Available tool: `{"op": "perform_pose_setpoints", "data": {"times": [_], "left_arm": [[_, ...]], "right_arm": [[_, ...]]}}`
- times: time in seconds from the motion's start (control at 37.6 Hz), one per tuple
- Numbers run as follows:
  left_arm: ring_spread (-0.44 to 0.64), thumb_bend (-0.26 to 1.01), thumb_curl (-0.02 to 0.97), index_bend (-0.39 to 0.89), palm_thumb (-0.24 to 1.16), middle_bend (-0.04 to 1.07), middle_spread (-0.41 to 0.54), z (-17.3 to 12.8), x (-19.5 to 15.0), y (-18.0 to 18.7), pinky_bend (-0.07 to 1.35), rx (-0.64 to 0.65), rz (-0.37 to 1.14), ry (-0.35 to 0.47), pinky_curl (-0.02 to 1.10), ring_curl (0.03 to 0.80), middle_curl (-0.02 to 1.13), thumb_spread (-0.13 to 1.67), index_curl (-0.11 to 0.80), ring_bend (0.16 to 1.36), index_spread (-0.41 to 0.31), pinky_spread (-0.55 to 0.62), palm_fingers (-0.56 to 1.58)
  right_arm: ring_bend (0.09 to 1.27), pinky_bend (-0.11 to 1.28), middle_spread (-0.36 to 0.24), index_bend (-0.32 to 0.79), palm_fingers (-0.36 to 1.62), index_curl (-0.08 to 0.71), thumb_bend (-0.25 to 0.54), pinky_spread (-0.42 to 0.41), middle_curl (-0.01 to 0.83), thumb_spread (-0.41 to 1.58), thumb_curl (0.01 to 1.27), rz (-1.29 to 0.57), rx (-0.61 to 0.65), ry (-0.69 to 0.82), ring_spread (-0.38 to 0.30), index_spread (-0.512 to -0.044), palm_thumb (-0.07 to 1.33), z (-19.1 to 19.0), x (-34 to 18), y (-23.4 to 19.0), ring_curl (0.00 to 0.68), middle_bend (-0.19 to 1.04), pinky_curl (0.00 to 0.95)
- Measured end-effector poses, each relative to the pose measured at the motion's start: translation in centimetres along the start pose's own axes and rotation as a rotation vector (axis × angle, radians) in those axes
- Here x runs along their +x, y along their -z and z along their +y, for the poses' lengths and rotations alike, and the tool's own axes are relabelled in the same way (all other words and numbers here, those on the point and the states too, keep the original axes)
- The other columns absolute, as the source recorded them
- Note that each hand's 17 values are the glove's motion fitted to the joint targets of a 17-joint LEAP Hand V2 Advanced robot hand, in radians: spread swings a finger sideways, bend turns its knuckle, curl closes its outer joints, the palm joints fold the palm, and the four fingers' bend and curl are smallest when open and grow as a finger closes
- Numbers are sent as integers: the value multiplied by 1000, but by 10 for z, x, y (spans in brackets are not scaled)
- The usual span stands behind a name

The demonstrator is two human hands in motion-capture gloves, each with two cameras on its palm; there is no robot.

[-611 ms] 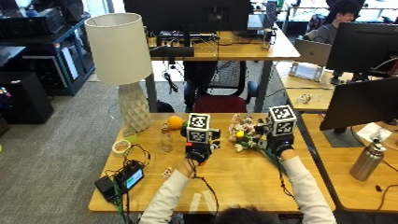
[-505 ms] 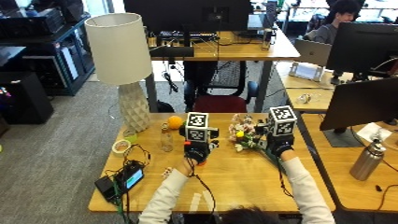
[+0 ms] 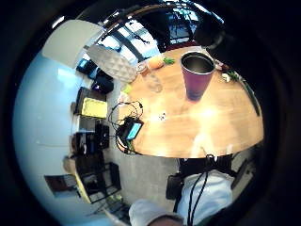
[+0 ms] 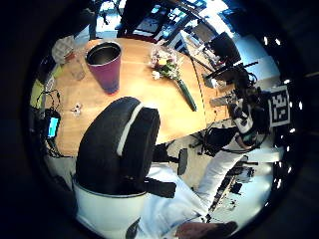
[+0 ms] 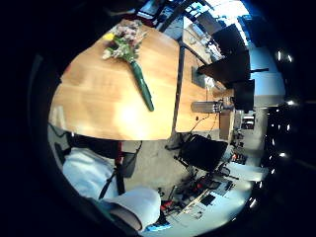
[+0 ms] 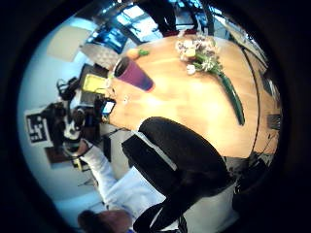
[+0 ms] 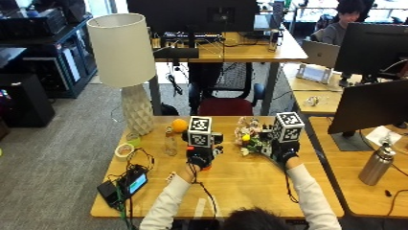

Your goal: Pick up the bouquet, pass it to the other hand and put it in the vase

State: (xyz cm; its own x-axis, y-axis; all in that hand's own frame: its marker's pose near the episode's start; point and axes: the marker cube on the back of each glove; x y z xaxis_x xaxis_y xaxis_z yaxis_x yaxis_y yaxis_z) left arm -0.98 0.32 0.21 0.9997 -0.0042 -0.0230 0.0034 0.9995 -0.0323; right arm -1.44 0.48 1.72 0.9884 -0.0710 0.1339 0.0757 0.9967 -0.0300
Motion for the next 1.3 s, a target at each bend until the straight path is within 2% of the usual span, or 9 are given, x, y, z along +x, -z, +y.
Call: {"op": "perform_pose_setpoints", "data": {"times": [0.11,0.21,0.45,0.53,0.66,0.8,1.06,1.3], "left_arm": [[171,-10,165,197,166,149,76,2,3,-8,344,-20,-4,-4,265,240,198,1109,306,470,-54,207,474],[171,-15,177,190,166,149,76,0,5,-14,342,-29,-2,-7,278,247,208,1126,323,467,-55,208,469],[178,-18,199,176,162,153,76,-2,19,-26,343,-36,30,-41,302,261,227,1145,344,469,-47,208,455],[179,-18,205,175,160,153,76,-1,23,-30,342,-44,32,-56,308,264,232,1148,349,470,-46,209,452],[181,-18,213,172,158,150,80,0,32,-38,344,-48,43,-82,318,271,238,1152,356,475,-45,209,444],[181,-18,220,171,156,152,82,4,39,-43,345,-49,50,-107,326,276,243,1154,360,478,-44,209,440],[182,-19,231,173,153,151,84,12,47,-47,345,-31,41,-129,339,284,251,1156,368,482,-43,214,433],[185,-19,237,173,152,151,88,12,49,-66,338,-8,18,-139,344,289,257,1157,373,484,-43,214,430]], "right_arm": [[341,580,-44,85,207,144,-13,283,245,1053,158,-14,-10,19,150,-392,224,11,-7,-3,193,230,292],[350,609,-35,94,196,143,-18,291,258,1065,170,-4,-16,12,159,-392,224,15,-10,-3,203,229,307],[379,631,-21,104,183,147,-22,299,286,1078,191,19,-30,-74,171,-391,215,-8,16,1,224,235,325],[440,654,1,73,231,135,-23,305,292,1079,197,21,-33,-126,183,-385,212,-17,28,5,242,234,331],[536,724,37,38,318,112,-21,307,303,1080,205,17,-28,-229,194,-360,212,-33,54,9,275,235,350],[641,809,59,30,384,92,-17,298,301,1072,219,-23,-46,-322,184,-292,233,-45,82,5,311,190,372],[680,848,74,61,361,91,-20,287,319,1058,239,-58,-52,-441,170,-238,251,-57,127,-16,338,196,388],[683,855,78,74,360,98,-21,283,327,1056,249,-105,-43,-490,165,-223,263,-60,157,-36,338,193,382]]}}
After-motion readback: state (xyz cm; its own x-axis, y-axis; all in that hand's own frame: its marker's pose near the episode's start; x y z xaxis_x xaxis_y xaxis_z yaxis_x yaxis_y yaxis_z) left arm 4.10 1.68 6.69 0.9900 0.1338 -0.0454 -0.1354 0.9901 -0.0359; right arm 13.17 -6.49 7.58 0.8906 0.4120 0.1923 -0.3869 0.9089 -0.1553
